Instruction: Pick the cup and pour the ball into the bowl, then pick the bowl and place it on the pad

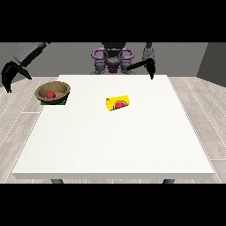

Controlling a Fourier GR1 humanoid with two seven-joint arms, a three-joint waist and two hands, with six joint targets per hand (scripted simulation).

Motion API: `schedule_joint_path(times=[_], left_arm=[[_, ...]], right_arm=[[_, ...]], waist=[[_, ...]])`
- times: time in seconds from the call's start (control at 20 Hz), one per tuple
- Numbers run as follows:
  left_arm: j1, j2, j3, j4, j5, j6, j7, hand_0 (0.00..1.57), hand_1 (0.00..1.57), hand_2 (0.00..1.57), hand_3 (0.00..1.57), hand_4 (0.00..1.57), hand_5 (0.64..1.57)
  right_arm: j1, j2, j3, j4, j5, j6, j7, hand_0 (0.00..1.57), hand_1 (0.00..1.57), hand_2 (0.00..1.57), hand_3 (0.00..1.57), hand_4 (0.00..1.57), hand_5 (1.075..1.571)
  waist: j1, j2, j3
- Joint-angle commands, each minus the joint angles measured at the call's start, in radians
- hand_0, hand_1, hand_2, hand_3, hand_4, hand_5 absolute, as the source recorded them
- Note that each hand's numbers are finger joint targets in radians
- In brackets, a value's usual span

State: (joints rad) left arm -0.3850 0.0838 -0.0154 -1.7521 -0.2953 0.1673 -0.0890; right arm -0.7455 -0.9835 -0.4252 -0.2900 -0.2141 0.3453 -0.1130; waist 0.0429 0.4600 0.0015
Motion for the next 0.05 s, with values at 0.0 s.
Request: schedule_joint_path(times=[0.0], left_arm=[[0.032, -0.025, -0.011, 0.085, -0.002, 0.004, 0.004, 0.00, 0.00, 0.00, 0.00, 0.00, 1.569]], right_arm=[[-0.048, -0.077, -0.015, -0.015, -0.034, 0.111, 0.117, 0.00, 0.00, 0.19, 0.29, 0.00, 1.503]], waist=[[-0.013, -0.123, -0.0028]])
